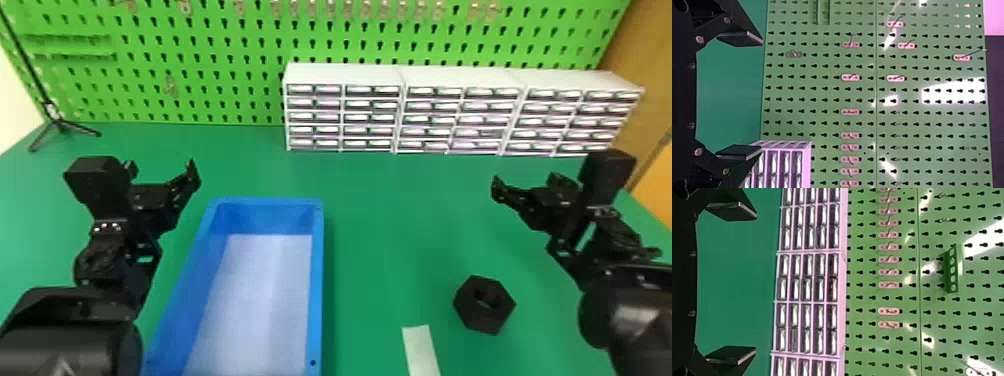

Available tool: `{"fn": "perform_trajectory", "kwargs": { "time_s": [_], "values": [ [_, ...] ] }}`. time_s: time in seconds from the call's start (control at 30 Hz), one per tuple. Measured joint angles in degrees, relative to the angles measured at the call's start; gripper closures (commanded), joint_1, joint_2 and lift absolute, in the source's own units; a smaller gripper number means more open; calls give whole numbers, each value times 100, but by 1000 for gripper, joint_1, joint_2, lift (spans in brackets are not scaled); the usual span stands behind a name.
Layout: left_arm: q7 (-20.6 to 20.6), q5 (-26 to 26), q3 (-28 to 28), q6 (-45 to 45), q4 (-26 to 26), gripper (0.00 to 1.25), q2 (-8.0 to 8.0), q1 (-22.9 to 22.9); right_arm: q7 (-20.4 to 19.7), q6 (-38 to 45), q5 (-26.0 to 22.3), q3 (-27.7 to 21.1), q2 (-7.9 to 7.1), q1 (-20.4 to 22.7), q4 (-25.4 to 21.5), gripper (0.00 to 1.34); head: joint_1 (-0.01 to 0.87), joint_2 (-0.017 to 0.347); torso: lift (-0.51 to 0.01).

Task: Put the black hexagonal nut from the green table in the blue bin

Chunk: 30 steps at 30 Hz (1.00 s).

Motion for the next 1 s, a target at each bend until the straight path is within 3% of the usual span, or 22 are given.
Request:
{"fn": "perform_trajectory", "kwargs": {
  "time_s": [1.0],
  "values": [
    [0,-9,84,123,2,300,-4,28,0,0,0,-1,14,2,-5,104,683,28,-96]
  ]
}}
